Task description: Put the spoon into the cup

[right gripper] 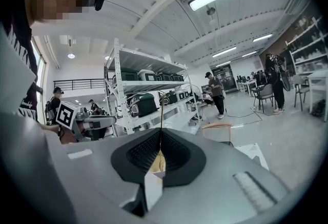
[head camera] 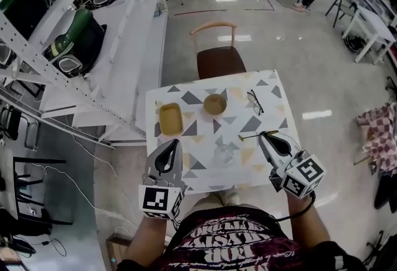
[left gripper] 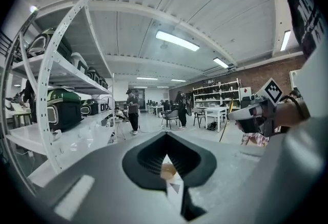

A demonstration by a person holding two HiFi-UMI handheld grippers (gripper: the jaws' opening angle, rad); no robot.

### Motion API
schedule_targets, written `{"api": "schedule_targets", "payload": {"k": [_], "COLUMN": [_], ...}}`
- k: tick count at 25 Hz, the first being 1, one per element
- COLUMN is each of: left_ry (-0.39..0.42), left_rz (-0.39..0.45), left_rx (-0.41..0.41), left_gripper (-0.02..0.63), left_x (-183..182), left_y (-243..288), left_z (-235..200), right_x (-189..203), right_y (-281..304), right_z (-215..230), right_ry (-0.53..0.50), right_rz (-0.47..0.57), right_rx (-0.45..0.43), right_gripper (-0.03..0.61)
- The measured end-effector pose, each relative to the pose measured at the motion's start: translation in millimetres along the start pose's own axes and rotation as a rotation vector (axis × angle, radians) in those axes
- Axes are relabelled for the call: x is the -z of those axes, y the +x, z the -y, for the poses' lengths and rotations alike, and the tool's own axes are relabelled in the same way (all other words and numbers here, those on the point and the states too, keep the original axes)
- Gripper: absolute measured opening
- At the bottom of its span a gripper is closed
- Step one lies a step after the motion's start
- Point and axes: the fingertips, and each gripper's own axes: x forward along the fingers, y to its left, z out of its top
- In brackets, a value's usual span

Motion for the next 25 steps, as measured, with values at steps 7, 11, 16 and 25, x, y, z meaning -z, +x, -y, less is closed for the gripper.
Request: {"api": "schedule_targets", "payload": {"k": [7,11,16,25], "left_ry": [-0.004,-0.005,-0.012,-0.021], "left_rz": [-0.03,-0.042,-0.057,-0.078], "left_rx": [0.009,0.015,0.031,0.053], "left_gripper": [0.0,0.0,0.0,0.0], "left_x": [8,11,17,25], "left_y": [13,20,27,41], "left_z": [-14,-21,-25,-36], "right_x": [16,28,45,82], "right_y": [21,30,38,58], "right_z": [6,7,8,13], "right_ry": [0.006,0.019,0.044,0.08], "right_rz": [-0.049,-0.083,-0.127,-0.206], "right_rx": [0.005,0.005,0.011,0.024], "right_gripper": [0.034,0.034,0.034,0.034]}}
